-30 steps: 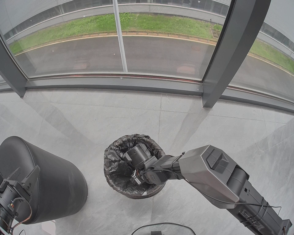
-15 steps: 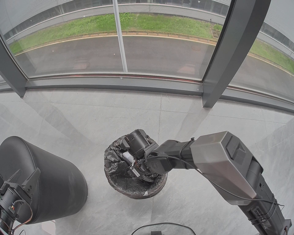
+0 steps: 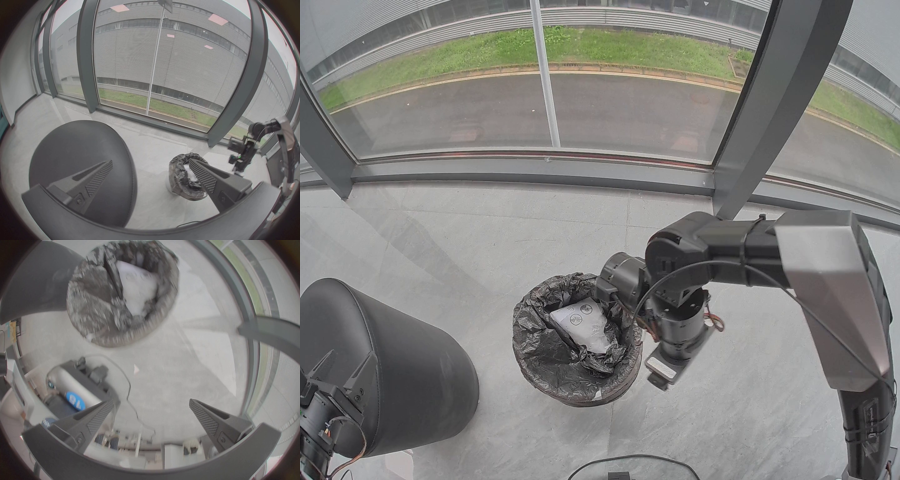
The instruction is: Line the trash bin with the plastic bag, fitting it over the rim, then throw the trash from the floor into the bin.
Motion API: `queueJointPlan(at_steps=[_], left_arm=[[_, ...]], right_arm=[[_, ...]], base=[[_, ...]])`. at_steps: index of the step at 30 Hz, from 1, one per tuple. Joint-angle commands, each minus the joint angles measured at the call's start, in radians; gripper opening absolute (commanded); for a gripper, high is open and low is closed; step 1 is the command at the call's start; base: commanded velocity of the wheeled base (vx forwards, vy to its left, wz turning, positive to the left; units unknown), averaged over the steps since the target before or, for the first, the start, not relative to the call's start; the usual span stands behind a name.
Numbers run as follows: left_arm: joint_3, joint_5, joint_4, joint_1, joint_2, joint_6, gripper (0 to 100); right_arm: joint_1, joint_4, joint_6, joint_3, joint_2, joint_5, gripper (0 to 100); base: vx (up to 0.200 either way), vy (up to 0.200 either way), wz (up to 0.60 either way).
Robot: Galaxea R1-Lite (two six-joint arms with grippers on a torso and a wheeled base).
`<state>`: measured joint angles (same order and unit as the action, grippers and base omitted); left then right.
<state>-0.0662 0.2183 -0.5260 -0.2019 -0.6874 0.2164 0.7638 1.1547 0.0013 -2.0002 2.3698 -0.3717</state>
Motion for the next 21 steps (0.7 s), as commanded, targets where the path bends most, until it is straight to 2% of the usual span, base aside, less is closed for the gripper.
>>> queueJointPlan(at_steps=[1,2,5,12,16,17,20,21], left_arm=[[0.066,0.119,0.046,0.026,0.144,-0.112,100],[0.066,0.135,0.092,0.032,0.175,-0.117,100],[0.066,0.165,0.241,0.049,0.305,-0.192,100],[0.049,0.144,0.526,0.11,0.588,-0.223,100],[0.04,0.127,0.546,0.111,0.586,-0.233,100],[0.04,0.101,0.544,0.11,0.586,-0.238,100],[0.039,0.003,0.546,0.11,0.586,-0.261,100],[0.039,-0.002,0.546,0.11,0.586,-0.261,100]], right_arm=[[-0.07,0.416,0.279,0.0,-0.181,-0.003,100],[-0.074,0.416,0.319,0.0,-0.213,-0.006,100],[-0.084,0.416,0.321,0.0,-0.337,0.002,100],[-0.052,0.416,0.299,0.0,-0.653,0.014,100],[-0.006,0.405,0.272,0.0,-0.842,0.013,100],[0.011,0.393,0.272,0.02,-0.919,0.011,100],[0.034,0.309,0.275,0.261,-1.101,0.008,100],[0.034,0.303,0.275,0.273,-1.112,0.008,100]], base=[[0.0,0.0,0.0],[0.0,0.0,0.0],[0.0,0.0,0.0],[0.0,0.0,0.0],[0.0,0.0,0.0],[0.0,0.0,0.0],[0.0,0.0,0.0],[0.0,0.0,0.0]])
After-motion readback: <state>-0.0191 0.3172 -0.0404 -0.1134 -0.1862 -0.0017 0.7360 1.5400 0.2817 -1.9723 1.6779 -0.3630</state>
